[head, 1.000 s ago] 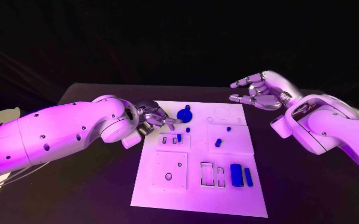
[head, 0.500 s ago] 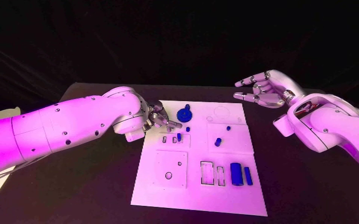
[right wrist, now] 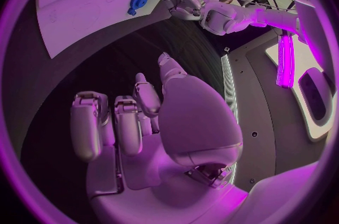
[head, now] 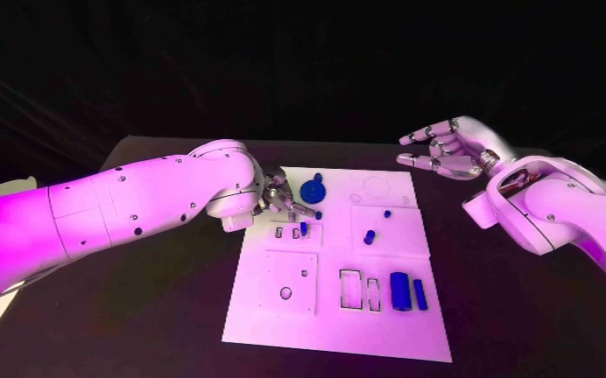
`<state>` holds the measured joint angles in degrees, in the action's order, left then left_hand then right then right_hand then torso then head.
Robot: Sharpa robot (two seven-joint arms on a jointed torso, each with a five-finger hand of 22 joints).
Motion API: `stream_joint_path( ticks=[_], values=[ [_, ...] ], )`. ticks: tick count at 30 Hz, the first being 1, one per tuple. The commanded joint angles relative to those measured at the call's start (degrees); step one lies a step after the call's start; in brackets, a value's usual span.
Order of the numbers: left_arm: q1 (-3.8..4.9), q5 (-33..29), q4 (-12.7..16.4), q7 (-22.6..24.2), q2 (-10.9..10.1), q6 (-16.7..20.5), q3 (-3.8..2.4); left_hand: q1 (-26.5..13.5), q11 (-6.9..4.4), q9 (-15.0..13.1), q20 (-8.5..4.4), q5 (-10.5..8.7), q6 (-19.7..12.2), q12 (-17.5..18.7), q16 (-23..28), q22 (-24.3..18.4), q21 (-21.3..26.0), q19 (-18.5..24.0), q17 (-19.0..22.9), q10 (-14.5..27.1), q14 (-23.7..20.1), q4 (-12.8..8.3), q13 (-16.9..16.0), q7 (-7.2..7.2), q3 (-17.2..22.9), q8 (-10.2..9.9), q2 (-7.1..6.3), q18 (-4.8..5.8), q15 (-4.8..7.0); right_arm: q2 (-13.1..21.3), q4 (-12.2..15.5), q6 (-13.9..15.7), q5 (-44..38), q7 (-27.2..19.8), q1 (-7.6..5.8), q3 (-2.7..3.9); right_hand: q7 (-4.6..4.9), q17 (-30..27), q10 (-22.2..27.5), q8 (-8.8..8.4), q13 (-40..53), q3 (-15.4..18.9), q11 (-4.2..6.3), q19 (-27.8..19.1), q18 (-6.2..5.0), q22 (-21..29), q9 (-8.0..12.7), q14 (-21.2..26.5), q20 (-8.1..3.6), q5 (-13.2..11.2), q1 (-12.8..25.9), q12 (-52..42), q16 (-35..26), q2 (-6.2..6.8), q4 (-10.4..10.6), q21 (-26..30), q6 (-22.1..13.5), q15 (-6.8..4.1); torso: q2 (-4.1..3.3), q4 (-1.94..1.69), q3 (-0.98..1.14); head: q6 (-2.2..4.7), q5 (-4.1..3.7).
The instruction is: Assemble the parts on the task board
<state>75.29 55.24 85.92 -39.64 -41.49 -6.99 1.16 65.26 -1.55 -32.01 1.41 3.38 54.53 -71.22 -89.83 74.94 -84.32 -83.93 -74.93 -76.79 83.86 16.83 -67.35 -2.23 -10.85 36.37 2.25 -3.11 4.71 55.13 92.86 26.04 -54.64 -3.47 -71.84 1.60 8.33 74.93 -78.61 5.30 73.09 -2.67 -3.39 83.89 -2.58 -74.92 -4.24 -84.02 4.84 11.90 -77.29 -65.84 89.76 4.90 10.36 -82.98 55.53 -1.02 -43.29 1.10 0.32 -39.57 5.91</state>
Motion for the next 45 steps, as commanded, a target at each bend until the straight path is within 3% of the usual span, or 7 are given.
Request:
stream_joint_path(
  ticks=[1, 31, 40, 45],
  values=[
    [0.11, 1.2, -0.1, -3.1, 0.5, -3.5, 0.05, -0.4, -0.19, -0.2, -0.35, -0.24, -0.5, -0.4, -0.2, 4.8, -0.4, -2.9, -15.1, -0.4, 6.1, -0.1, -0.1, 0.05, -0.5, 0.5, 0.02, 1.12, 0.46, -0.2, -0.1, -0.3, -0.1, 0.3, 0.07, -0.01, -0.11, 15.1, 0.1, 0.22, -0.1, 0.4, 0.20, 0.0, -0.44, -1.1, 0.0, -6.0, 0.03, 0.3, -0.5, 0.4, 0.2, -0.12, 0.1, 0.2, 0.1, -0.02, -0.01, -0.01, 0.00, -0.18, -0.01],
    [0.11, 1.7, -0.9, -3.1, 2.3, -6.2, 0.69, 3.2, -0.38, -2.4, -0.45, 1.06, -1.3, -0.9, -0.2, 5.6, -0.8, -3.1, -15.1, -0.7, 6.1, -0.4, -0.8, 0.26, 0.1, 1.7, 0.91, 1.26, 0.59, -0.5, -0.5, -0.6, -0.1, 0.9, 0.17, -0.07, -0.13, 14.8, 0.4, 0.27, -0.6, 0.6, 0.24, -0.2, -0.53, -0.7, 0.0, -5.9, 0.01, 0.6, -0.5, 1.1, 0.1, -0.34, 0.1, 0.5, 0.2, -0.04, -0.01, -0.01, -0.04, -0.64, 0.24],
    [0.10, 1.7, -0.7, -3.0, 2.6, -5.3, 0.73, 5.5, -0.44, -3.3, -0.49, 1.33, -1.7, -1.0, -0.2, 5.7, -0.9, -3.1, -15.1, -0.7, 6.1, -0.5, -0.9, 0.33, 1.8, 1.9, 2.22, 1.27, 0.64, -0.9, -0.7, -0.6, -0.1, 0.6, 0.32, -0.10, -0.16, 14.8, 0.4, 0.35, -0.7, 0.5, 0.28, -0.2, -0.53, -0.7, 0.0, -5.9, -0.02, 0.9, -0.8, 1.1, 0.0, -0.63, 0.0, 0.5, 0.2, -0.07, -0.02, -0.01, -0.02, -0.78, 0.25],
    [0.10, 1.7, -0.7, -2.9, 2.7, -4.7, 0.74, 9.7, -0.71, -3.8, -0.65, 1.46, -2.2, -0.9, -0.2, 5.8, -0.9, -3.1, -15.1, -0.6, 6.1, -1.6, -0.9, 0.64, 5.1, 1.8, 3.89, 1.26, 0.87, -1.0, -0.9, -0.7, -0.1, 0.2, 0.43, -0.13, -0.19, 14.9, 0.2, 0.44, -0.7, 0.4, 0.34, -0.2, -0.52, -0.7, 0.0, -5.9, -0.08, 2.0, -1.4, 1.0, 0.1, -0.93, -0.3, 0.5, 0.3, -0.14, -0.03, -0.02, 0.00, -0.90, 0.26]
  ],
)
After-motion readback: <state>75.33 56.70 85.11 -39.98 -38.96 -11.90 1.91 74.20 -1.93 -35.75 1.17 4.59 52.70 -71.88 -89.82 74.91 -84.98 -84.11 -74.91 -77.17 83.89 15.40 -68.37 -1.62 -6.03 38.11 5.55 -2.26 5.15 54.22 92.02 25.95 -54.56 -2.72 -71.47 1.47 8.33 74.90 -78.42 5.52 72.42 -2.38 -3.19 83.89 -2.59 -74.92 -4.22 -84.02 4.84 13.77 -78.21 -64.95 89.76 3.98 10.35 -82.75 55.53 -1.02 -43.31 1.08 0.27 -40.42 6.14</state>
